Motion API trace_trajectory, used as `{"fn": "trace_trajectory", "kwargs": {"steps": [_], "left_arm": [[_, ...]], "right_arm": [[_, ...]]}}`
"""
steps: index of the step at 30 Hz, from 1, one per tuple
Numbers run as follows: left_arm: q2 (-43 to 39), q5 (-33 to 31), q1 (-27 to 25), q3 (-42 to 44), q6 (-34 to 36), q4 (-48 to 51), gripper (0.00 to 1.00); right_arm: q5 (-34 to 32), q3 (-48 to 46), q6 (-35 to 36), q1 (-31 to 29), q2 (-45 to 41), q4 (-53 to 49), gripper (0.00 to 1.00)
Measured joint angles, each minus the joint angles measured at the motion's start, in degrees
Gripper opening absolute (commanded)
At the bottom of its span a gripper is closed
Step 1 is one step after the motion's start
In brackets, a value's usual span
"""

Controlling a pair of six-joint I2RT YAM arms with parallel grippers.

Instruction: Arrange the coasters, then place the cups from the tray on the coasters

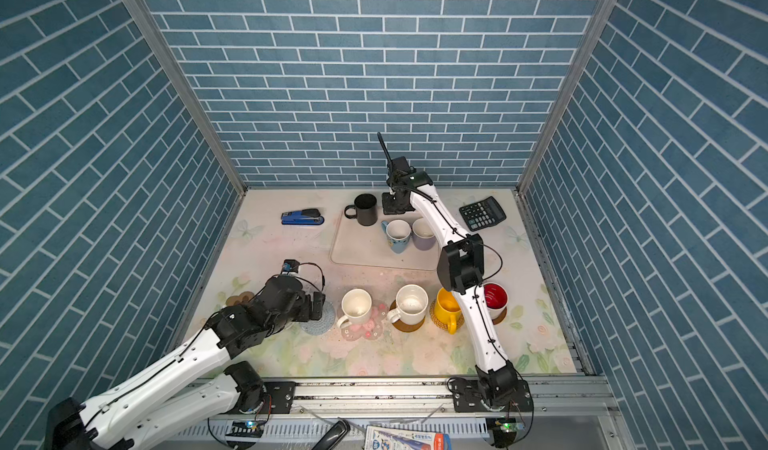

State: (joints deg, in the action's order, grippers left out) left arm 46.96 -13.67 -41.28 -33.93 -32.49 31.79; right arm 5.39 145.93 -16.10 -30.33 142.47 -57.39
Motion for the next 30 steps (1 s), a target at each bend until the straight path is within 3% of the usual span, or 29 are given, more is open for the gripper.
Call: {"fn": "trace_trajectory", "kwargs": {"steps": [15, 30], "left_arm": [[-3.7, 1.0, 0.0, 1.9, -1.4, 0.1, 0.99], [-8.7, 2.1, 0.0, 2.7, -2.9, 3.5, 0.99]], "right_arm": [[-6.0, 0.1, 1.6, -4.1, 1.7, -1.9, 0.00], [-7.5, -0.6, 1.6, -8.0, 1.6, -4.3, 0.00]]}}
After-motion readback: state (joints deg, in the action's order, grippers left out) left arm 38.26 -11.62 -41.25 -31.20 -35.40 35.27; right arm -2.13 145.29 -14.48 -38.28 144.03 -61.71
